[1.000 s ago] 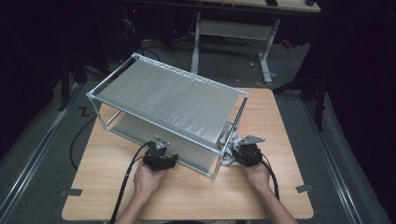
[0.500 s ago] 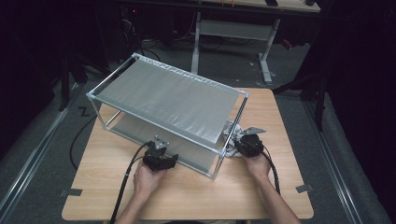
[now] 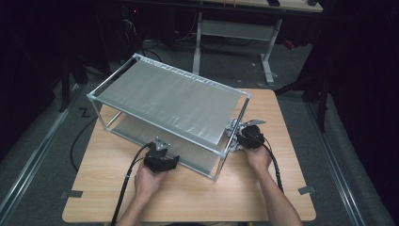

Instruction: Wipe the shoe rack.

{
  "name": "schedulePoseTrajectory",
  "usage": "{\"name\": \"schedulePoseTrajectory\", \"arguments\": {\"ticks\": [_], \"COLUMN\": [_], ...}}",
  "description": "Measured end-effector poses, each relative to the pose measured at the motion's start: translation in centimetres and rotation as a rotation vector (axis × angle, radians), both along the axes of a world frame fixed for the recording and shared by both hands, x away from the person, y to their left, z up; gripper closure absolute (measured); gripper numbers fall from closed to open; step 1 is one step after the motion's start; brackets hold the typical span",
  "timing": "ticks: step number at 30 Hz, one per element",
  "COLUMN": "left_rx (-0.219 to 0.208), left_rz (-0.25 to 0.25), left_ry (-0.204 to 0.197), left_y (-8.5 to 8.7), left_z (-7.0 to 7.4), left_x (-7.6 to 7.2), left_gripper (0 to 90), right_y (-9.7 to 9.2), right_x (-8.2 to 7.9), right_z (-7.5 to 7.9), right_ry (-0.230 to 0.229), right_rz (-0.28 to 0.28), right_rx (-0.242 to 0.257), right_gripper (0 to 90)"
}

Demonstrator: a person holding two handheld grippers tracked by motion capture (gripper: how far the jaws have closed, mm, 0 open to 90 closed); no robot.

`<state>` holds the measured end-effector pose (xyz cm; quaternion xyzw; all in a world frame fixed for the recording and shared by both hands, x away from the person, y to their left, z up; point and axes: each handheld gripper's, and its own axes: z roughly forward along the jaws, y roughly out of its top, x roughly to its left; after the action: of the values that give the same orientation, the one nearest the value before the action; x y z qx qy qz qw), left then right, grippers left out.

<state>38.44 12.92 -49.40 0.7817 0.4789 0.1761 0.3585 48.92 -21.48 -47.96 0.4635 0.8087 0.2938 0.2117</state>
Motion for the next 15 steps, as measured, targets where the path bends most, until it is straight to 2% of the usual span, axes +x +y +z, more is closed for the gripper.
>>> {"name": "schedulePoseTrajectory", "arguments": {"ticks": [5,6,7,8,9,10,11,12,15], "left_rx": [-0.002,-0.005,-0.007,-0.003,-0.003,0.024,0.024,0.038,0.027], "left_rz": [0.002,0.004,0.005,0.009,0.009,0.009,0.009,0.006,0.006], "left_ry": [0.000,0.000,0.000,-0.004,-0.004,-0.009,-0.009,-0.002,-0.002], "left_y": [0.0,0.0,-0.1,-0.3,-0.3,-0.7,-0.7,-0.9,-0.9], "left_z": [0.0,0.0,-0.1,-0.2,-0.2,-0.3,-0.3,-0.3,-0.4], "left_x": [0.0,0.0,0.1,0.2,0.2,0.3,0.3,0.4,0.5], "left_gripper": [37.0,37.0,37.0,37.0,37.2,37.3,37.5,37.8,38.1], "right_y": [0.4,0.6,0.6,0.9,0.9,1.1,1.1,1.3,1.5], "right_x": [-1.3,-2.2,-2.2,-3.2,-3.2,-4.3,-4.3,-5.1,-6.0], "right_z": [0.0,0.0,0.0,-0.1,-0.1,-0.1,-0.1,-0.1,-0.1], "right_ry": [0.005,0.006,0.006,0.002,0.002,0.005,0.005,0.003,0.008], "right_rz": [0.056,0.094,0.094,0.132,0.132,0.171,0.171,0.200,0.227], "right_rx": [0.010,0.010,0.010,0.007,0.007,0.014,0.014,0.014,0.024], "right_gripper": [79.8,79.9,79.9,79.8,79.8,79.8,79.8,79.8,79.8]}}
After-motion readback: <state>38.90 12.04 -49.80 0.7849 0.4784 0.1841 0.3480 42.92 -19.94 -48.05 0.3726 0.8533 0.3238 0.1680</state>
